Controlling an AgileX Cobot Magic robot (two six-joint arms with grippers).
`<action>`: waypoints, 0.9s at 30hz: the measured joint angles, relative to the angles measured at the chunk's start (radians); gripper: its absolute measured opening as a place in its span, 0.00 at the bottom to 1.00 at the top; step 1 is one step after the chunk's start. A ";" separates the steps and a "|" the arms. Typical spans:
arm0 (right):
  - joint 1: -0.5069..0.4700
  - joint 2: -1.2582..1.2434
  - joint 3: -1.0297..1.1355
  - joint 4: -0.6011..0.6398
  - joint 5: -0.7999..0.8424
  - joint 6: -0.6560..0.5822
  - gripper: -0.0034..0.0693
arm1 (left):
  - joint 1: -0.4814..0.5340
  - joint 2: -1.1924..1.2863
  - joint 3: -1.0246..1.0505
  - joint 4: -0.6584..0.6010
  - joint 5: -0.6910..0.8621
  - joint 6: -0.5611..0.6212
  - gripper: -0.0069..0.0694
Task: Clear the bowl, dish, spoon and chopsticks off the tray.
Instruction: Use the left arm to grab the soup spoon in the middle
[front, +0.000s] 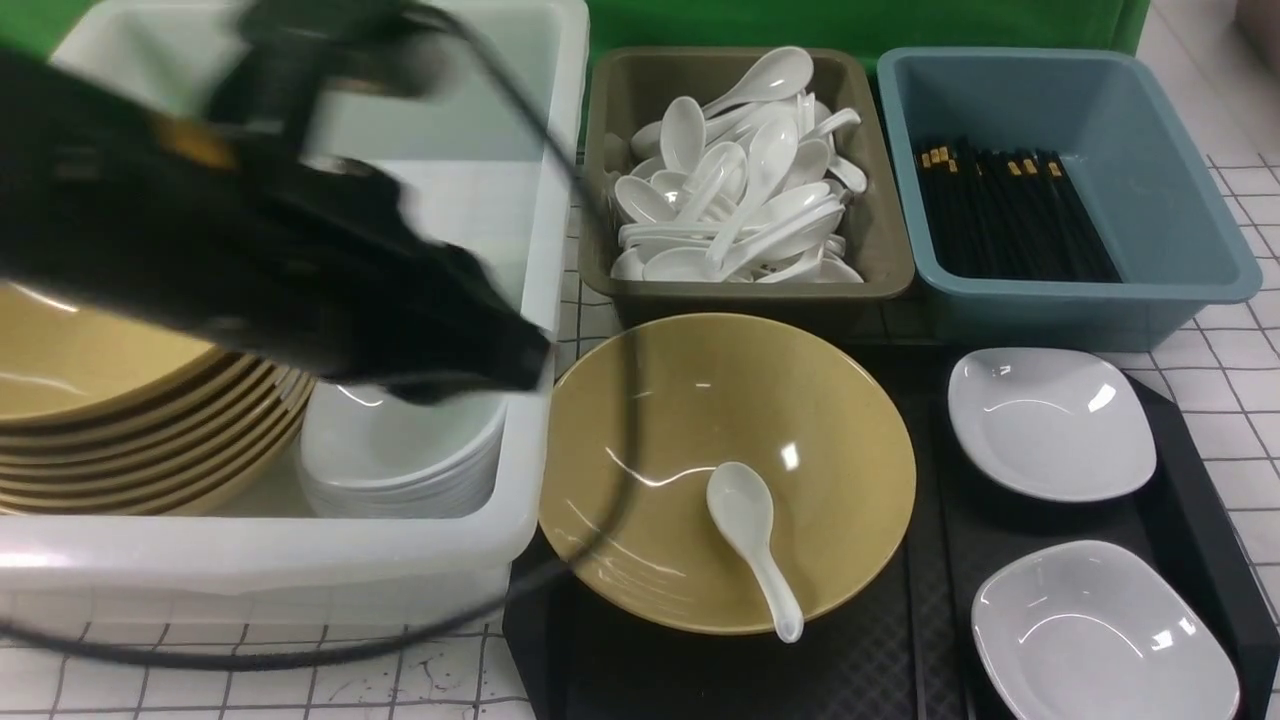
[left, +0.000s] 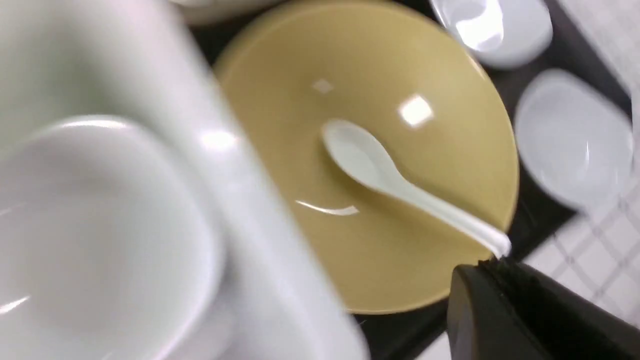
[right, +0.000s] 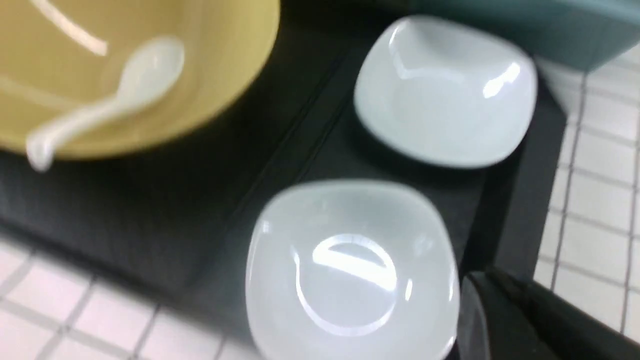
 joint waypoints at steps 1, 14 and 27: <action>0.000 0.000 0.015 0.000 0.006 -0.010 0.10 | -0.055 0.057 -0.038 0.036 0.011 -0.026 0.08; 0.092 -0.002 0.147 0.082 -0.203 -0.096 0.10 | -0.243 0.568 -0.432 0.240 0.210 -0.174 0.42; 0.129 -0.002 0.161 0.112 -0.235 -0.103 0.10 | -0.243 0.860 -0.551 0.264 0.239 -0.203 0.68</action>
